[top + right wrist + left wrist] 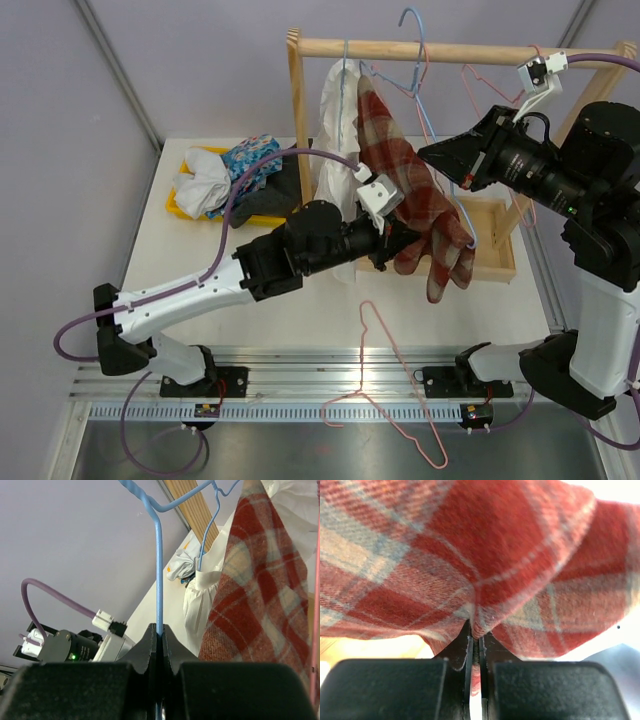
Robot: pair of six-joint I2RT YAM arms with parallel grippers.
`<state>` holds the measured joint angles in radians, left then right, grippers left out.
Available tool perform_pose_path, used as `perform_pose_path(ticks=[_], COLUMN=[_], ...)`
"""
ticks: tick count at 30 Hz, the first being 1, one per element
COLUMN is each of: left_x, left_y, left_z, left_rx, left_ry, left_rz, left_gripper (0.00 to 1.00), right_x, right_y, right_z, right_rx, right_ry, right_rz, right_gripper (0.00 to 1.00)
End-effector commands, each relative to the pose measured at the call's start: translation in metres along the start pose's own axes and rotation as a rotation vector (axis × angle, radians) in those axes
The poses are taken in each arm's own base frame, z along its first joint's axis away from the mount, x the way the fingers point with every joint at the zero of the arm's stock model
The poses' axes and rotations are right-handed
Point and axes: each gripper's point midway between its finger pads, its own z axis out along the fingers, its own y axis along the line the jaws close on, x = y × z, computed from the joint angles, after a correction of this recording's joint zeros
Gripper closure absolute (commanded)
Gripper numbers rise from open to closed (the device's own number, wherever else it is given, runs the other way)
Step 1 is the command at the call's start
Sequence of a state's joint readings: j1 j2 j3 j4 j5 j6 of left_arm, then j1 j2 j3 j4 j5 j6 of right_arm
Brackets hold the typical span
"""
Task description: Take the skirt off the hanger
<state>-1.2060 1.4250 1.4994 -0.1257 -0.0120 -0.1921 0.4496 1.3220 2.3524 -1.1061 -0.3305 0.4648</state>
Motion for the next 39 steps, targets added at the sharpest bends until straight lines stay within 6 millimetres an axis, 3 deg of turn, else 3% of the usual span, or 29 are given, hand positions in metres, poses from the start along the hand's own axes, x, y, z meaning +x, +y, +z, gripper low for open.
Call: perform_pose_path(ticks=[1, 3, 4, 6, 7, 10, 11, 15, 18, 21, 27, 28, 30, 32, 34, 35, 39], left_x=[0.028, 0.063, 0.098, 0.126, 0.156, 0.194, 0.212, 0.248, 0.255, 0.243, 0.225, 0.197, 0.170, 0.122, 0.102, 0.076, 0.040], left_y=[-0.017, -0.021, -0.026, -0.030, -0.034, -0.039, -0.030, -0.024, -0.014, -0.006, 0.041, 0.042, 0.059, 0.069, 0.082, 0.084, 0.107], left_z=[-0.017, -0.024, -0.034, -0.046, -0.061, -0.088, -0.102, -0.142, -0.162, -0.173, -0.212, -0.215, -0.228, -0.238, -0.249, -0.253, -0.254], left_rx=[0.007, -0.004, 0.011, 0.001, 0.010, -0.024, -0.070, -0.141, -0.198, -0.239, -0.458, -0.471, -0.551, -0.611, -0.671, -0.689, -0.757], left_ry=[0.028, 0.087, 0.142, 0.171, 0.211, 0.260, 0.275, 0.326, 0.340, 0.313, 0.313, 0.267, 0.231, 0.154, 0.159, 0.133, 0.115], left_rz=[-0.002, -0.015, -0.022, -0.074, -0.085, -0.142, -0.174, -0.220, -0.236, -0.250, -0.183, -0.197, -0.134, -0.098, -0.029, -0.008, 0.041], left_gripper=[1.00, 1.00, 1.00, 1.00, 1.00, 1.00, 1.00, 1.00, 1.00, 1.00, 1.00, 1.00, 1.00, 1.00, 1.00, 1.00, 1.00], right_x=[-0.039, -0.043, -0.047, -0.053, -0.055, -0.060, -0.062, -0.063, -0.062, -0.062, -0.051, -0.051, -0.042, -0.038, -0.028, -0.026, -0.011], right_y=[0.021, 0.015, 0.015, 0.010, 0.008, 0.003, 0.001, -0.005, -0.011, -0.015, -0.028, -0.029, -0.039, -0.044, -0.054, -0.058, -0.076], right_z=[-0.018, -0.015, -0.016, -0.012, -0.011, -0.005, -0.002, 0.011, 0.023, 0.035, 0.062, 0.064, 0.074, 0.080, 0.087, 0.089, 0.096], right_rx=[-0.043, -0.012, -0.006, 0.023, 0.030, 0.055, 0.061, 0.071, 0.078, 0.077, 0.085, 0.081, 0.102, 0.108, 0.130, 0.143, 0.192], right_ry=[-0.167, -0.182, -0.196, -0.217, -0.223, -0.239, -0.249, -0.244, -0.237, -0.237, -0.197, -0.200, -0.175, -0.169, -0.151, -0.150, -0.120], right_rz=[-0.052, -0.053, -0.056, -0.057, -0.057, -0.058, -0.058, -0.055, -0.046, -0.034, -0.008, -0.006, 0.006, 0.015, 0.028, 0.028, 0.039], right_gripper=[1.00, 1.00, 1.00, 1.00, 1.00, 1.00, 1.00, 1.00, 1.00, 1.00, 1.00, 1.00, 1.00, 1.00, 1.00, 1.00, 1.00])
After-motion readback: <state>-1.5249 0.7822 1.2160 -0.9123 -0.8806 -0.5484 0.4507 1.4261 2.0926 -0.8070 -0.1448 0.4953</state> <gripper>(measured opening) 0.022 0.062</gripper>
